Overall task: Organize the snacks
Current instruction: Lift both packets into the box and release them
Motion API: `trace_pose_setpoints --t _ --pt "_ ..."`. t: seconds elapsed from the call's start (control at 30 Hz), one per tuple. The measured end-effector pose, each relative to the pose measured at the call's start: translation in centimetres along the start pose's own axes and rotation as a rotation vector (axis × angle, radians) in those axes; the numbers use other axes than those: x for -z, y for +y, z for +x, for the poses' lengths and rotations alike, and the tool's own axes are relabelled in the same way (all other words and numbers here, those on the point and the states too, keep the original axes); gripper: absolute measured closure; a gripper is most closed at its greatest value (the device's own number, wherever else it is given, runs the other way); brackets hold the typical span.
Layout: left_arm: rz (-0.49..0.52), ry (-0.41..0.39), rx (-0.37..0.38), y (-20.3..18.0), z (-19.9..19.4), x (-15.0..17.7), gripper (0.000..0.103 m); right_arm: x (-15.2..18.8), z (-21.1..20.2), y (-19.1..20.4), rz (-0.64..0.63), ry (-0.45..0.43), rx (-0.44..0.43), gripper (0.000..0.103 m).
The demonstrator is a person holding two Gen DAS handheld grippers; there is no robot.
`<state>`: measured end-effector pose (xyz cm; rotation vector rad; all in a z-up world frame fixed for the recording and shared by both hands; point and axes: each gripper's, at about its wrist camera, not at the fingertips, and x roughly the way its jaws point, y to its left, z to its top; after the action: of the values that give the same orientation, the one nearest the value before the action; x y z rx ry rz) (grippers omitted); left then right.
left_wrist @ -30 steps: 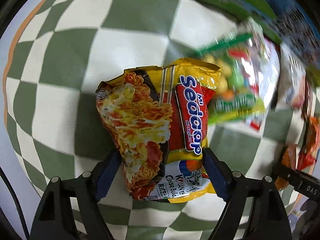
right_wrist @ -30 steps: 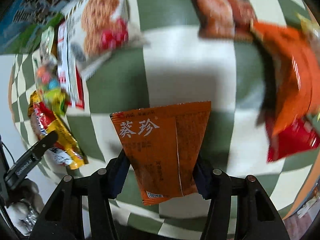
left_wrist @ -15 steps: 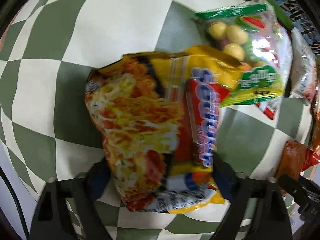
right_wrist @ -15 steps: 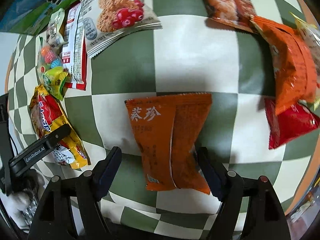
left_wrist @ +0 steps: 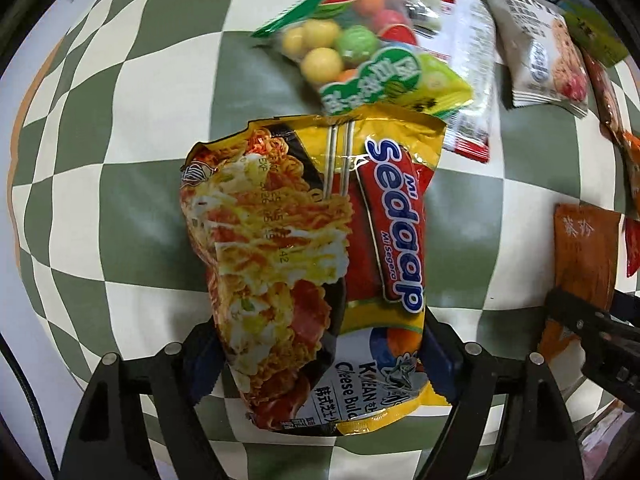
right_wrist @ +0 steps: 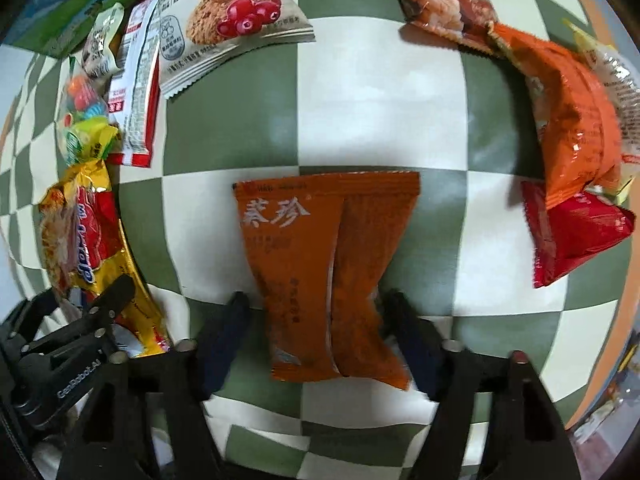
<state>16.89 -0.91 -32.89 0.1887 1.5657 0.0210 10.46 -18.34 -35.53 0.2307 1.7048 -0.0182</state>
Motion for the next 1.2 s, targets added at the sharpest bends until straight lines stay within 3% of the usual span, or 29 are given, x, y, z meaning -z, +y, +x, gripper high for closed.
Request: trace_pose_setpoints --t 0.23,0.27,0.3,0.4,0.73,0.9,1.03,1.2 --pt "0.013 -0.022 -0.005 -1.5 0.6 -1.2 0.022 2.1 -2.3 -1.7 0.018 -0.046 -0.037 0.053" --pt "0.017 -0.029 0.001 -1.9 0.7 -1.2 0.022 2.3 -2.7 -1.9 0.023 -0.053 -0.050 0.054" --pt "0.012 -0.037 0.062 -0.9 0.2 -0.8 0.022 2.3 -2.8 -1.9 0.026 -0.056 -0.058 0.054" --pt "0.027 -0.068 0.071 -0.1 -0.4 -0.2 0.022 2.8 -4.1 -2.3 0.027 -0.075 -0.079 0.054" --pt "0.070 -0.221 0.169 2.3 -9.7 -0.5 0.022 2.9 -11.8 -3.3 0.037 -0.199 -0.193 0.054" --pt "0.086 -0.323 0.214 3.9 -16.9 -4.3 0.022 0.6 -17.9 -3.8 0.037 -0.301 -0.250 0.054" --pt "0.102 -0.373 0.195 4.0 -19.7 -9.1 0.022 -2.9 -22.0 -3.6 0.040 -0.373 -0.285 0.054" --pt "0.105 -0.371 0.127 4.0 -19.8 -16.7 0.022 -10.9 -23.7 -1.1 0.044 -0.441 -0.248 0.054"
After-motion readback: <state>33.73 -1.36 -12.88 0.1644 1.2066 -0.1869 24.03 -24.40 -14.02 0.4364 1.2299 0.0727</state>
